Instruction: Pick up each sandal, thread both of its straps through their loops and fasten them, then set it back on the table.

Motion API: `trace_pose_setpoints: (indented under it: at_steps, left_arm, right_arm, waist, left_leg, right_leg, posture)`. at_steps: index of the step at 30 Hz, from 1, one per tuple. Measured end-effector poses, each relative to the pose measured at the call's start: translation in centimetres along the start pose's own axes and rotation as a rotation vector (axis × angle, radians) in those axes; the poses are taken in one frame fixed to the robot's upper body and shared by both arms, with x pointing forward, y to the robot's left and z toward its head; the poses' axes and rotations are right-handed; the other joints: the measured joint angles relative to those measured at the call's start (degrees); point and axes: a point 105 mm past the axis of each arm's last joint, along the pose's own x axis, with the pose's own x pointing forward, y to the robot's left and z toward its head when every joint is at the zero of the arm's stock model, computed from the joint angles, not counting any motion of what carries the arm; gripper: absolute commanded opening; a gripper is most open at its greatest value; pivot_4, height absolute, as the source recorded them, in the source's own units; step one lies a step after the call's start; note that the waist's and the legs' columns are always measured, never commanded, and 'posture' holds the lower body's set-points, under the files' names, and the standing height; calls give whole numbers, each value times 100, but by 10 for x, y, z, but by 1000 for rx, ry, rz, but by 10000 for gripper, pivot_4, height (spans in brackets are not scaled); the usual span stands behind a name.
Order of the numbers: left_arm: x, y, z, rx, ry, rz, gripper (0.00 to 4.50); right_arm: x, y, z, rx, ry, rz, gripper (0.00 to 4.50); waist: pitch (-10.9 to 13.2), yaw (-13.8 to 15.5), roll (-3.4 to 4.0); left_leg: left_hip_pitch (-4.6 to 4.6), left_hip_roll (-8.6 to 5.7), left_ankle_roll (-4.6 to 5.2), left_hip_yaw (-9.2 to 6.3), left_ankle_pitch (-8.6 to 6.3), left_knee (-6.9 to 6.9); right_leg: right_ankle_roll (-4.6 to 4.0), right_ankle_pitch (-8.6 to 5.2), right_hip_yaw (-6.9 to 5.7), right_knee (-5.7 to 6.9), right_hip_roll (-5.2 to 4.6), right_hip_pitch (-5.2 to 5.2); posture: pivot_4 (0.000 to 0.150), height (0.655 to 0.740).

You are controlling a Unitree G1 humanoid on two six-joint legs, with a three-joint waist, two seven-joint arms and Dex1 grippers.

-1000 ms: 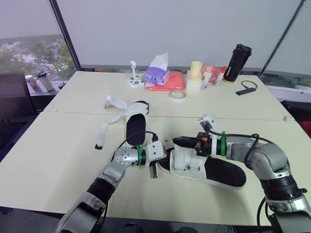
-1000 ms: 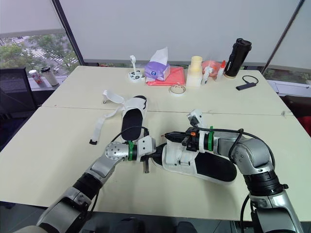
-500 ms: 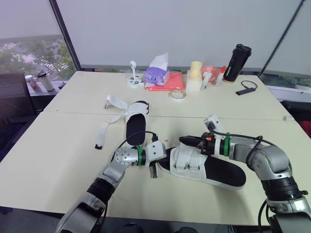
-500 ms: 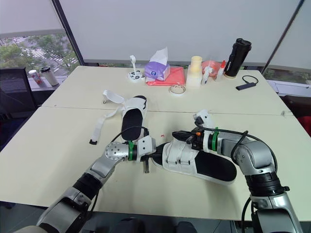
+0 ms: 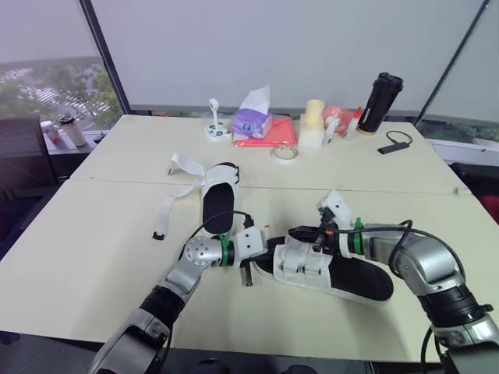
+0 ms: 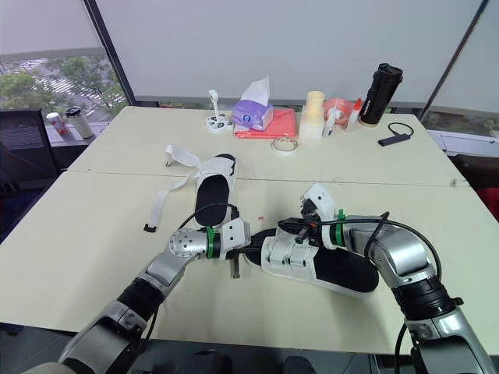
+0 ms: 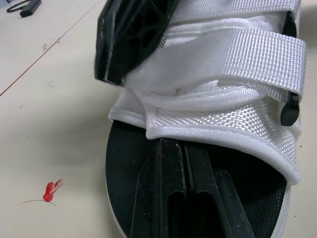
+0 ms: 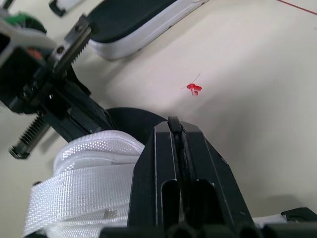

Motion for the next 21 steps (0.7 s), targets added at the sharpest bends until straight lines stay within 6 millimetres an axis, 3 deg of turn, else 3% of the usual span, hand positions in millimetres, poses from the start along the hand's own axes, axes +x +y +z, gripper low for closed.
trace_pose_setpoints:
  at_steps: [3, 6, 13, 17, 21]
  left_arm:
    - [0, 0, 0, 0, 1, 0, 0]
    - [0, 0, 0, 0, 1, 1, 0]
    - [0, 1, 1, 5, -1, -6, 0]
    - [0, 1, 2, 7, -1, -8, 0]
    - [0, 1, 2, 8, -2, -10, 0]
  right_arm:
    - [1, 0, 1, -11, 7, -4, 95]
    - [1, -4, 0, -29, 22, -28, 9239]
    - [-8, -23, 0, -6, 16, -132, 44766]
    - [-20, -32, 8, 68, -59, -175, 44766]
    - [-38, -32, 31, 219, -223, -144, 44766]
  waist:
    - [0, 0, -1]
    - [0, 0, -1]
    - [2, 7, 2]
    - [7, 6, 11]
    - [13, 9, 22]
  left_leg:
    - [1, 0, 0, 0, 0, 0]
    - [1, 0, 0, 0, 0, 0]
    - [-7, 0, 0, 1, 0, -3]
    - [-11, 0, 0, 2, 0, -2]
    - [-12, 0, 0, 2, 0, -3]
  right_leg:
    - [0, 0, 0, 0, 0, 0]
    - [-1, 0, 0, 0, 0, 0]
    - [-1, 0, 0, -1, -1, -5]
    - [0, 1, 0, -1, -1, 4]
    - [0, 1, 0, 0, -1, 6]
  posture:
    - [1500, 7400]
    - [1500, 7400]
    - [1500, 7400]
    - [1500, 7400]
    - [1500, 7400]
